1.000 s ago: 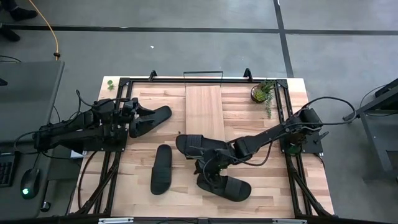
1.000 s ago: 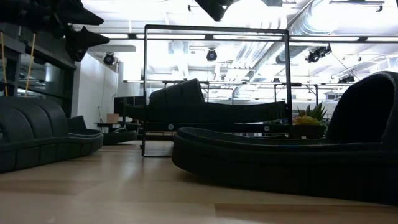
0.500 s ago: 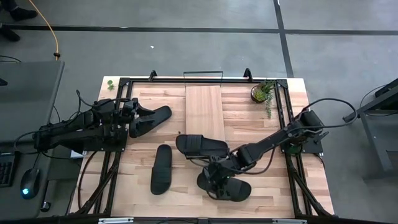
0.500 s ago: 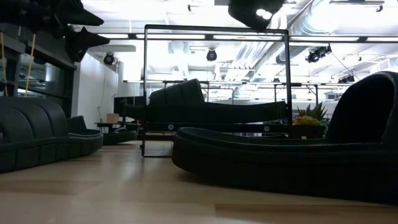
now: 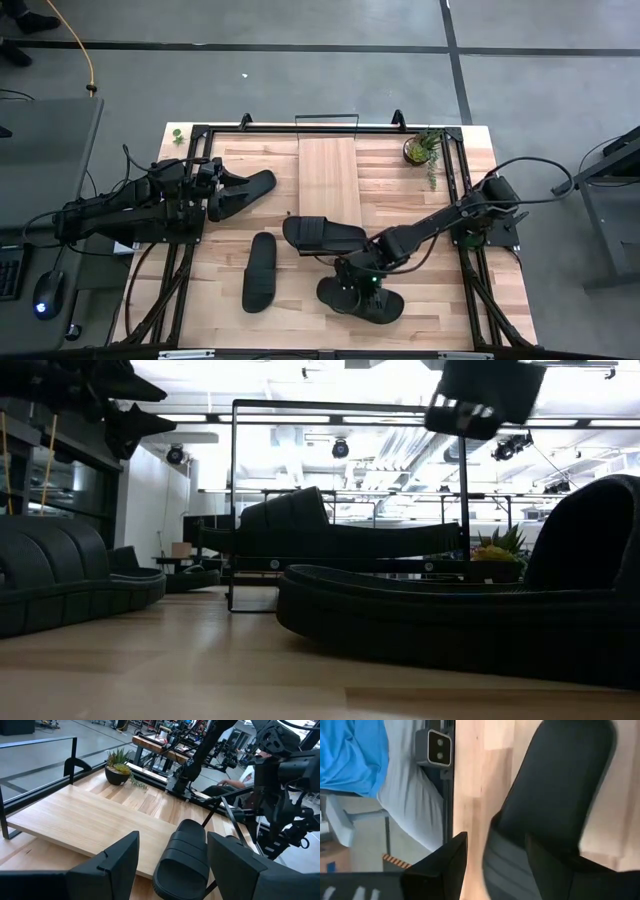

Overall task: Pick and place slides into the shelf
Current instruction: Put the bottom right black slipper on the shelf

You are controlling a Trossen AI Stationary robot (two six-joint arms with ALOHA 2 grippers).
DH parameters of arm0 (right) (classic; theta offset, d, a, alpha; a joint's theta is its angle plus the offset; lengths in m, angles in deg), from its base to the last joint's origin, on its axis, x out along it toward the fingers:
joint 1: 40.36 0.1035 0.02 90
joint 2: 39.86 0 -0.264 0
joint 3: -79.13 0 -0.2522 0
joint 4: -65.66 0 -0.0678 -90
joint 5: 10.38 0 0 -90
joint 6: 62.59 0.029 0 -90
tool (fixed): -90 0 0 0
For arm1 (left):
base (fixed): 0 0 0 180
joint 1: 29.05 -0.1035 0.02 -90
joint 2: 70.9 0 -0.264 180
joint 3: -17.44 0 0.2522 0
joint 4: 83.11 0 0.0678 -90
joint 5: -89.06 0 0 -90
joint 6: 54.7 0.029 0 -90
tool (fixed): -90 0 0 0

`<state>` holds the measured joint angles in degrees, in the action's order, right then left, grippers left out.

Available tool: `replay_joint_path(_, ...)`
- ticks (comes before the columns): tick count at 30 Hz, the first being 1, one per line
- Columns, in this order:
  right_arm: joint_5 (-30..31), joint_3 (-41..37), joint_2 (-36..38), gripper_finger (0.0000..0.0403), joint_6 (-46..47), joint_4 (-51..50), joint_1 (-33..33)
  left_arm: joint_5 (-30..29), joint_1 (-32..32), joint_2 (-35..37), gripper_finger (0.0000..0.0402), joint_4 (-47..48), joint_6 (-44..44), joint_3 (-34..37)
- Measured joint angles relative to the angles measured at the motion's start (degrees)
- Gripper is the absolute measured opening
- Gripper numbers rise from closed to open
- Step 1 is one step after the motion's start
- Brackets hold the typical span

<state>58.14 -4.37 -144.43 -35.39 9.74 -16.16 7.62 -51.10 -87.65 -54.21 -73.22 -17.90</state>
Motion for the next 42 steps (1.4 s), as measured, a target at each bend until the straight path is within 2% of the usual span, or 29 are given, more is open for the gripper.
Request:
replay_joint_path(8, 0.82, 0.0, -0.02, 0.019, -9.96, -0.45, -1.68, 0.0, 0.0, 0.01, 0.0216, 0.0, 0.04, 0.0)
replay_joint_path(15, 1.36, 0.1, -0.98, 0.019, -13.16, 0.37, -1.56, -0.22, 0.0, 0.01, 0.0216, 0.0, 0.1, 0.0)
replay_joint_path(24, 1.3, 0.05, -6.18, 0.019, -16.9, 0.76, -0.06, -0.61, -0.07, 0.0, 0.0216, 0.02, 0.22, 0.0)
replay_joint_path(30, 0.14, 0.02, -6.27, 0.019, -20.29, 0.34, -0.12, -0.63, -0.07, 0.0, 0.0216, 0.02, 0.22, 0.0)
replay_joint_path(42, -2.91, 0.02, -6.27, 0.019, -18.27, -3.88, 0.25, -0.63, -0.07, 0.0, 0.0216, 0.02, 0.22, 0.0)
